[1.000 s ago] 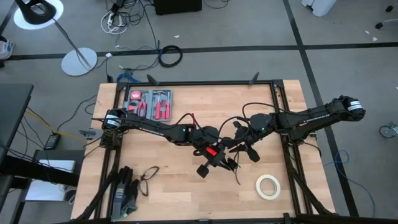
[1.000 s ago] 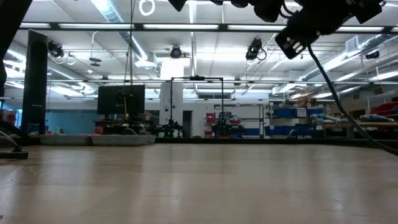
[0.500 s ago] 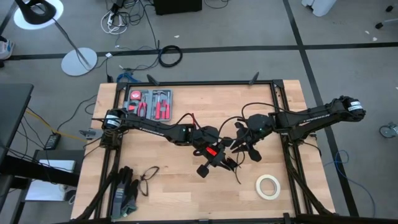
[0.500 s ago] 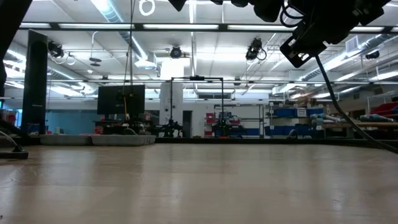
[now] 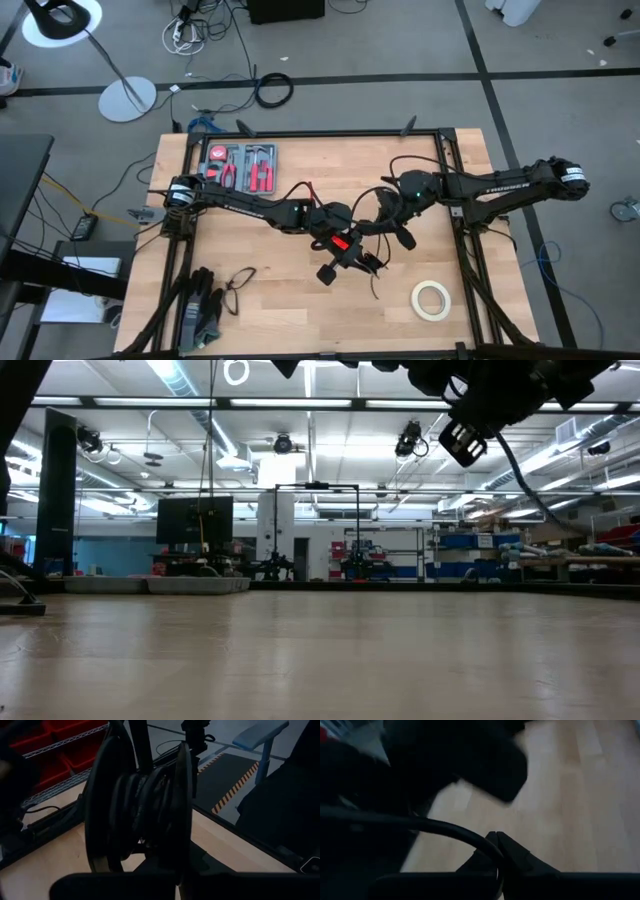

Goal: Coil cords
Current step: Coil the black wire onto the spool

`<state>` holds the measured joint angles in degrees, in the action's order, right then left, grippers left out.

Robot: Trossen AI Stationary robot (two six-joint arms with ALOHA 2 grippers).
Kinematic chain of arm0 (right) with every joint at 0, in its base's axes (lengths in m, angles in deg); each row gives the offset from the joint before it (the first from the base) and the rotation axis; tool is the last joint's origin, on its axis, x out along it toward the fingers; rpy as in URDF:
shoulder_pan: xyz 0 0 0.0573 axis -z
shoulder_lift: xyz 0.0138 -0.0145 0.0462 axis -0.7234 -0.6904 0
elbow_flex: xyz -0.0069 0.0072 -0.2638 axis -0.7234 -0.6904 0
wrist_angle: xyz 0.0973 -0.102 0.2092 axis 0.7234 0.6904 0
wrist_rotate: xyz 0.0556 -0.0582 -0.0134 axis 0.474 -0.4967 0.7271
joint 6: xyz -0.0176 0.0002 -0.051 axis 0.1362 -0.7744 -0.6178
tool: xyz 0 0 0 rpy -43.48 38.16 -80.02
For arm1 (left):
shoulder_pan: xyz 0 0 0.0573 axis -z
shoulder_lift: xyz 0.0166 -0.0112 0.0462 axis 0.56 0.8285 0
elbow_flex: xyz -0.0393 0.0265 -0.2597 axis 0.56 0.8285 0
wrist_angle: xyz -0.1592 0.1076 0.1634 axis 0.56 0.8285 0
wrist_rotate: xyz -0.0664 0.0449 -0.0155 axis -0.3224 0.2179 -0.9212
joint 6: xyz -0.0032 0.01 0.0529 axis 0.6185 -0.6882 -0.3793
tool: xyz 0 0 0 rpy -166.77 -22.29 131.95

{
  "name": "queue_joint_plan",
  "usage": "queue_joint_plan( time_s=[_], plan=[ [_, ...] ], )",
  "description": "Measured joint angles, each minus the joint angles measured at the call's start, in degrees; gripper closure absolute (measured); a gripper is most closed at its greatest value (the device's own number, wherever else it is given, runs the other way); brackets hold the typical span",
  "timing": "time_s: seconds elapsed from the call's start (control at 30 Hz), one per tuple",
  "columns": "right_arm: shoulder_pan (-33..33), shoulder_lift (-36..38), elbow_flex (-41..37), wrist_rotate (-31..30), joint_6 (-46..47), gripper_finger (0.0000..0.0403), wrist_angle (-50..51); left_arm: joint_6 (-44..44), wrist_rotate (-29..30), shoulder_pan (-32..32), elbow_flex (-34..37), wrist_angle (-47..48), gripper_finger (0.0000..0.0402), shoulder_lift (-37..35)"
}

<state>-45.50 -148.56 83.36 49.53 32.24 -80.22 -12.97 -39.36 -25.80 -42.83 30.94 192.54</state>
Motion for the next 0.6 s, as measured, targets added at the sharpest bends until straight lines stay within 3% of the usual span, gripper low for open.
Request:
queue_joint_plan(
  time_s=[0.23,0.6],
  plan=[
    [0.46,-2.36,0.02,0.01,1.91,0.0402,-3.12,-0.09,1.45,-0.06,0.0,-0.32,0.0402,0.0],
    [3.24,-13.87,0.02,-0.55,1.26,0.0402,-2.95,-0.3,1.11,-0.13,0.11,-2.11,0.0402,0.02]
  ],
)
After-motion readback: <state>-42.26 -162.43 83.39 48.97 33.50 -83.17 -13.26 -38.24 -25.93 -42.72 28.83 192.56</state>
